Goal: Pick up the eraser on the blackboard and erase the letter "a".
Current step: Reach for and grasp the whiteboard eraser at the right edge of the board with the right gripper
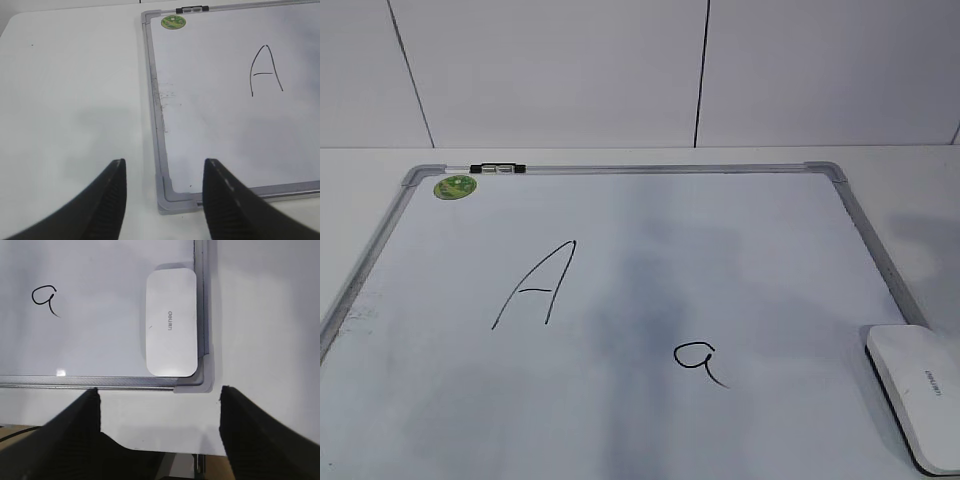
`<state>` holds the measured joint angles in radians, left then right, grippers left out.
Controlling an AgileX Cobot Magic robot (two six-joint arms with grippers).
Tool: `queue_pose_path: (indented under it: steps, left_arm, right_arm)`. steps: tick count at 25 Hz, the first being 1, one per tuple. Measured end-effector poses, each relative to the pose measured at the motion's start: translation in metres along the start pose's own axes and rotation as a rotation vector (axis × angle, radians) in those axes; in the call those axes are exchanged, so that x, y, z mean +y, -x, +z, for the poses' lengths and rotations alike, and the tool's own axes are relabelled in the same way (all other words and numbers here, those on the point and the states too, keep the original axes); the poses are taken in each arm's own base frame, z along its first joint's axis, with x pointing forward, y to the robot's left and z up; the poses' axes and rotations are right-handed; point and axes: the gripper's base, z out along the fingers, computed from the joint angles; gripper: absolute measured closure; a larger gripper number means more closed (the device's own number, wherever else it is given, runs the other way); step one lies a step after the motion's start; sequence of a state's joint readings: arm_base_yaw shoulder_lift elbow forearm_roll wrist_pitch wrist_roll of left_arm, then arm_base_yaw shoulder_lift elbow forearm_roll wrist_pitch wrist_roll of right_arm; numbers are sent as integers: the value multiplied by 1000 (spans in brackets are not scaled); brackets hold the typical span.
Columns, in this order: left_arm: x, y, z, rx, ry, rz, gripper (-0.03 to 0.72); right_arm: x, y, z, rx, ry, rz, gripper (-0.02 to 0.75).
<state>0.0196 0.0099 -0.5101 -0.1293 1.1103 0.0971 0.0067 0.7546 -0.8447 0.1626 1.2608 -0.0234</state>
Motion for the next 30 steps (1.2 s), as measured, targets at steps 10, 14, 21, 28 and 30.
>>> queue_pose_path:
  steps: [10, 14, 21, 28, 30]
  left_arm:
    - [0, 0, 0, 0, 0, 0, 317]
    - [0, 0, 0, 0, 0, 0, 317]
    - [0, 0, 0, 0, 0, 0, 317]
    - [0, 0, 0, 0, 0, 0, 317]
    - [0, 0, 0, 0, 0, 0, 317]
  right_arm:
    - [0, 3, 2, -2, 8, 5, 179]
    - [3, 6, 6, 18, 43, -5, 179]
    - [5, 15, 21, 86, 91, -30, 179]
    - [2, 27, 46, 203, 91, -12, 178]
    - [0, 31, 55, 241, 91, -4, 178]
